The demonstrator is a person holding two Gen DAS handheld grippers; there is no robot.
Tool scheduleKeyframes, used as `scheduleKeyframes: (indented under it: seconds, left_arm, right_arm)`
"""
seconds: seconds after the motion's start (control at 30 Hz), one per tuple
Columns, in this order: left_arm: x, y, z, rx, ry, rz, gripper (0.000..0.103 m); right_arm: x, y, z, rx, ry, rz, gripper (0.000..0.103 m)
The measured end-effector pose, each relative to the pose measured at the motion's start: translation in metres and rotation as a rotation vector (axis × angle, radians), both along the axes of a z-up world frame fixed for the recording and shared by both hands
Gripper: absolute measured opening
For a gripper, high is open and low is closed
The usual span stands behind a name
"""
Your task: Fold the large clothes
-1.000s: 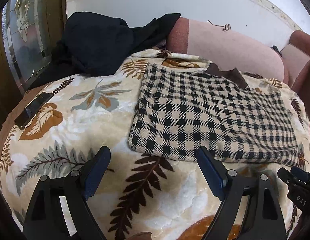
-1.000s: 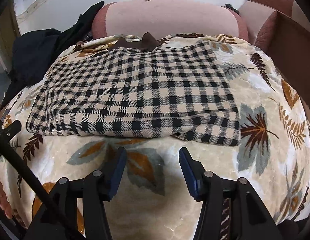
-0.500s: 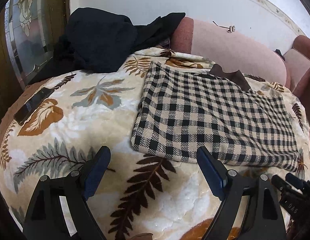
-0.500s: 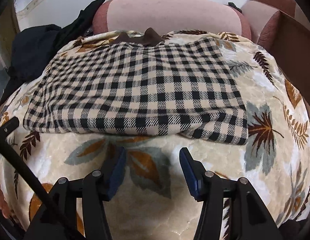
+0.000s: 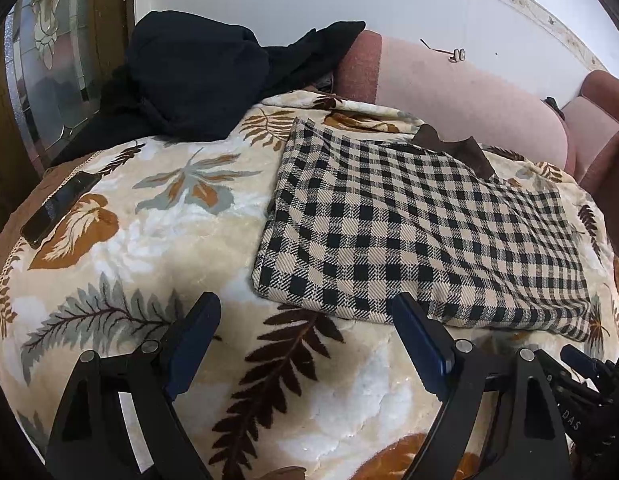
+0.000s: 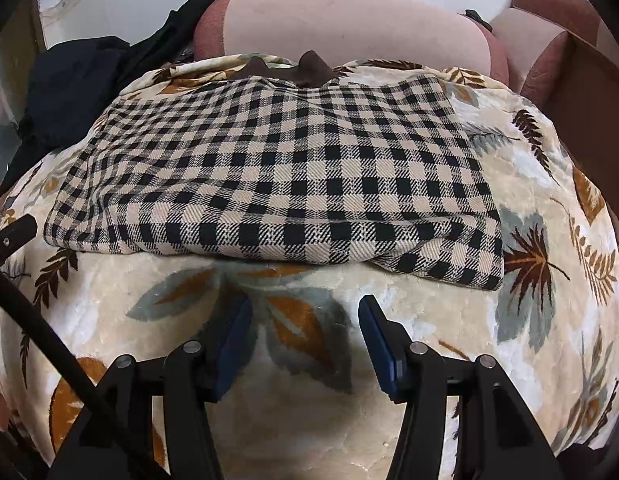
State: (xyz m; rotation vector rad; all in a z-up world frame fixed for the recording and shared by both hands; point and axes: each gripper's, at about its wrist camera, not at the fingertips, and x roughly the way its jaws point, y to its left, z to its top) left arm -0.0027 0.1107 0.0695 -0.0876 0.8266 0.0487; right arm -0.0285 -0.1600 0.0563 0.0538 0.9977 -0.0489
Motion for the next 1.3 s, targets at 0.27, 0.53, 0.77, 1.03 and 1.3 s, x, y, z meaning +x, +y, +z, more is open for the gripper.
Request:
scheduleKeyframes:
  seconds: [0.27,0.53,0.77,1.03,1.3]
  left_arm:
    - [-0.001,-0.001,0.001,-0.017,0.001,-0.023,0.087]
    - [0.000,0.000,-0.002,-0.053,0.022,-0.034,0.087]
    - [-0.001,-0.003,-0.003,-0.046,0.019,-0.039,0.087]
    - [0.000,-0.004,-0.004,-0.038,0.027,-0.040,0.087]
    - [-0.001,-0.004,-0.003,-0.049,0.033,-0.048,0.087]
  right_arm:
    - [-0.001,0.002,-0.002,-0.004,0.003,0.001,0.060]
    - [0.000,0.001,-0.002,-0.010,0.003,0.004,0.060]
    - [0.001,-0.004,-0.004,-0.005,0.010,-0.011,0.060]
    - [0.001,-0.004,-0.007,0.001,0.014,-0.017,0.061]
    - [0.000,-0.008,-0.003,0.005,-0.006,-0.024,0.061]
